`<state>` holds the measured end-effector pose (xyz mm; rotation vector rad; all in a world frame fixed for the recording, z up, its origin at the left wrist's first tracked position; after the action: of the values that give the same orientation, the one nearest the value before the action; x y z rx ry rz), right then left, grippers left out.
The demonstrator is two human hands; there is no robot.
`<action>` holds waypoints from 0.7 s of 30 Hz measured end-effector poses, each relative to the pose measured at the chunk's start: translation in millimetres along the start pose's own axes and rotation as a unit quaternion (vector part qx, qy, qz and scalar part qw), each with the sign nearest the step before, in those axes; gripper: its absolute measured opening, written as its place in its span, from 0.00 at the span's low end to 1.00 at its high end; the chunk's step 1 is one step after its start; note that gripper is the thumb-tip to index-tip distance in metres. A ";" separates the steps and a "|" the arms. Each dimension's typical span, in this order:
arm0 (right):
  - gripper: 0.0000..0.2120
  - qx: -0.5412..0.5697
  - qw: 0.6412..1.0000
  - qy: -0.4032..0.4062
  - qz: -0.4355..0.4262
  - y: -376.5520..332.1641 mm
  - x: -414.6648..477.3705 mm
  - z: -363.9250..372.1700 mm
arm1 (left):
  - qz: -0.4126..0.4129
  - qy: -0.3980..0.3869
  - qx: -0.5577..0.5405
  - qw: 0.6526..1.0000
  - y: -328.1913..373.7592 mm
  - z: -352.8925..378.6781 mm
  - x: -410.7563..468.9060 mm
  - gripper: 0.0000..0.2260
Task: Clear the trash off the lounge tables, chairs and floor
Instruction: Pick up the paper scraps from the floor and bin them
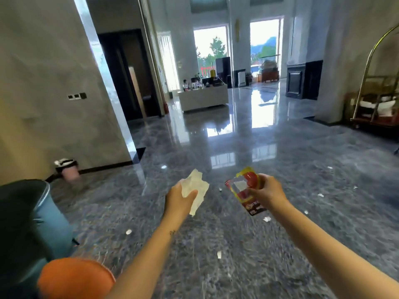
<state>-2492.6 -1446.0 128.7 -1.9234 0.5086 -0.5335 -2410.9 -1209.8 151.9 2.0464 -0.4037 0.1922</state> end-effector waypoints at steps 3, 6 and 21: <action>0.13 -0.003 0.999 -0.019 -0.026 -17.8 73.9 22.0 | -0.015 0.019 0.001 1.000 -7.4 10.9 59.6 0.13; 0.13 0.027 0.997 -0.040 -0.057 -39.4 145.3 50.2 | -0.033 0.061 -0.018 0.997 -19.0 11.1 114.3 0.13; 0.08 0.019 0.954 -0.230 -0.190 -120.2 415.2 316.4 | -0.133 0.247 0.061 0.958 -145.5 -51.4 372.4 0.19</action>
<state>-1960.9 -1404.8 178.8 -2.0329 -0.1745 -0.3110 -2009.6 -1175.9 170.0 2.0583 0.1984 0.5587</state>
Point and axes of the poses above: each hand's wrist, its own x-axis towards the middle knuckle, its own z-axis out of the palm, y = z × x, the point moved 9 cm from there along x, towards the middle knuckle, and after that the axes turned 3 degrees about y, right-handed, at the moved point
